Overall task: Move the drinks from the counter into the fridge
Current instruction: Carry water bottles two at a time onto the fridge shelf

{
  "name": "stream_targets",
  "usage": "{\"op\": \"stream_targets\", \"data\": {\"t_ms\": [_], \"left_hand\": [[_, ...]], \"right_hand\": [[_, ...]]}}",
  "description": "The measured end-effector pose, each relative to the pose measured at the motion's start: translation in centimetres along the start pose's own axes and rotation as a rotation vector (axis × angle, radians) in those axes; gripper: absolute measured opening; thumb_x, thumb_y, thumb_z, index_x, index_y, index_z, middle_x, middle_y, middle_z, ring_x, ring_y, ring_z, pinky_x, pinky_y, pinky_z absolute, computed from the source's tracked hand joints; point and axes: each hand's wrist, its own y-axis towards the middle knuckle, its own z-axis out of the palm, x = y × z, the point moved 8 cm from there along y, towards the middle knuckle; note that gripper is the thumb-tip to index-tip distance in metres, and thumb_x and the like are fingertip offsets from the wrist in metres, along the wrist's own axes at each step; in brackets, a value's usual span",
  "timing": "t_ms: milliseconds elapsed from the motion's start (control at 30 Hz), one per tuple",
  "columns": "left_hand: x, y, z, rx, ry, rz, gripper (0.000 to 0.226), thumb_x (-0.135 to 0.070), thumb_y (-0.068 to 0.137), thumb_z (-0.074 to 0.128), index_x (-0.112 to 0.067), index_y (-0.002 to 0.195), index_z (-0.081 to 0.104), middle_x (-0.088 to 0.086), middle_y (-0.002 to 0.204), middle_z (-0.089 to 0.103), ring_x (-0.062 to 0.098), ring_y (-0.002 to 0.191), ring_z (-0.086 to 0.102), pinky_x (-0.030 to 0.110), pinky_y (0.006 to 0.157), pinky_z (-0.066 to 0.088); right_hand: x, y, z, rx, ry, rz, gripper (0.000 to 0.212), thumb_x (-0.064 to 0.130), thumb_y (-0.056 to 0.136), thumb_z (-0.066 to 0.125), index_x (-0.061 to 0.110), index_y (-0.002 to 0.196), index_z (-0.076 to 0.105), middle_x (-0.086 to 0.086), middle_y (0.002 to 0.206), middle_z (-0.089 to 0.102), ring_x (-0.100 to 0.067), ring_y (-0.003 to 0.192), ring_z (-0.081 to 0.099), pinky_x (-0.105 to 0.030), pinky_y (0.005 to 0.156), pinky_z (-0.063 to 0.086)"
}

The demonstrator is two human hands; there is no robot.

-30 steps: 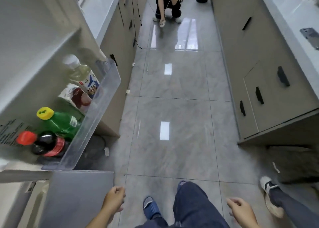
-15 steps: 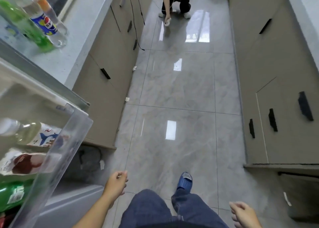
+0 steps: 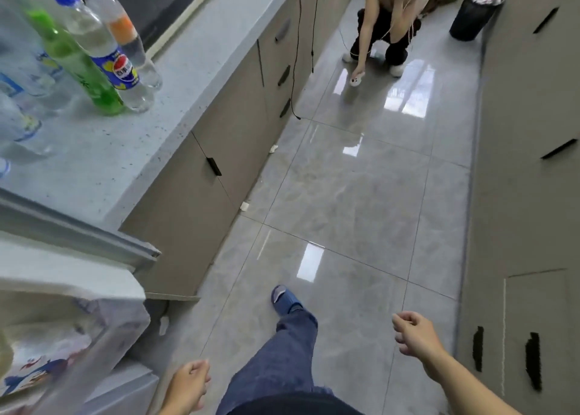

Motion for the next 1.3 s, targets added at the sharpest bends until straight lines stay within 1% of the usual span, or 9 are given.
{"op": "stream_targets", "data": {"t_ms": [167,300,500,633,733,833,933,1100,1300], "left_hand": [[-7.4,2.4,2.0,-0.014,-0.112,-0.059,0.025,-0.034,0.097,0.058,-0.01,0.1,0.064,0.014,0.088,0.07,0.031,0.075,0.064,0.038,0.071,0.054],[-15.9,2.7,2.6,0.019,-0.208,0.01,0.017,-0.031,0.1,0.054,-0.02,0.088,0.061,0.007,0.085,0.07,0.022,0.067,0.06,0.027,0.059,0.05],[-22.9,2.7,2.0,-0.003,-0.319,0.054,0.019,-0.034,0.101,0.05,-0.018,0.101,0.062,0.004,0.095,0.069,0.017,0.078,0.062,0.025,0.057,0.05],[-23.0,2.1,1.2,-0.108,-0.416,-0.048,0.025,-0.037,0.101,0.049,-0.016,0.105,0.062,0.0,0.09,0.068,0.016,0.079,0.063,0.024,0.055,0.05],[-22.6,0.6,0.8,-0.221,-0.53,-0.14,0.026,-0.037,0.101,0.05,-0.014,0.099,0.063,0.002,0.084,0.066,0.017,0.077,0.063,0.024,0.056,0.05],[-23.4,-1.2,1.3,-0.316,-0.656,-0.189,0.026,-0.035,0.101,0.052,-0.012,0.093,0.064,0.004,0.081,0.067,0.018,0.073,0.063,0.024,0.056,0.05],[-25.6,-1.9,0.8,-0.389,-0.722,-0.183,0.026,-0.031,0.101,0.053,-0.008,0.093,0.062,0.007,0.084,0.071,0.016,0.069,0.062,0.027,0.055,0.051],[-31.9,-1.6,-4.8,-0.529,-0.891,-0.043,0.017,-0.038,0.099,0.055,-0.024,0.108,0.06,-0.003,0.104,0.068,0.012,0.089,0.066,0.025,0.07,0.056],[-36.7,-0.2,-17.6,-0.84,-1.142,0.067,0.029,-0.034,0.094,0.062,-0.032,0.122,0.056,-0.005,0.113,0.064,0.012,0.096,0.066,0.035,0.078,0.061]], "right_hand": [[6.7,3.6,0.2,-0.019,-0.16,0.059,0.016,0.017,0.091,0.069,0.002,0.09,0.062,-0.01,0.066,0.054,-0.02,0.051,0.042,-0.023,0.048,0.032],[14.7,5.5,0.9,-0.023,-0.282,0.024,0.019,0.019,0.087,0.074,0.002,0.089,0.067,-0.012,0.061,0.061,-0.023,0.053,0.052,-0.028,0.053,0.043],[26.0,8.6,4.0,-0.011,-0.48,-0.147,0.019,-0.001,0.081,0.076,-0.005,0.065,0.067,-0.016,0.055,0.063,-0.025,0.057,0.056,-0.03,0.056,0.043],[31.8,12.2,7.7,0.051,-0.626,-0.25,0.023,-0.01,0.074,0.076,-0.006,0.054,0.064,-0.018,0.056,0.066,-0.02,0.061,0.058,-0.011,0.043,0.041],[36.4,14.8,11.7,0.164,-0.726,-0.32,0.02,-0.009,0.072,0.078,-0.005,0.057,0.066,-0.018,0.056,0.066,-0.025,0.066,0.064,-0.007,0.049,0.043],[42.9,16.0,17.0,0.29,-0.776,-0.371,0.012,0.0,0.078,0.078,0.0,0.07,0.07,-0.014,0.056,0.067,-0.028,0.061,0.065,-0.027,0.054,0.049],[48.4,13.2,24.7,0.49,-0.873,-0.476,0.008,0.013,0.088,0.073,0.01,0.083,0.068,-0.012,0.069,0.069,-0.029,0.06,0.061,-0.035,0.062,0.051],[55.7,0.6,37.7,0.861,-0.922,-0.857,0.007,0.022,0.094,0.065,0.021,0.1,0.067,-0.004,0.089,0.07,-0.023,0.083,0.066,-0.043,0.084,0.056],[59.8,-16.5,50.3,1.184,-0.725,-1.089,0.019,0.025,0.092,0.067,0.02,0.111,0.064,0.003,0.094,0.065,-0.022,0.084,0.066,-0.037,0.075,0.057]]}}
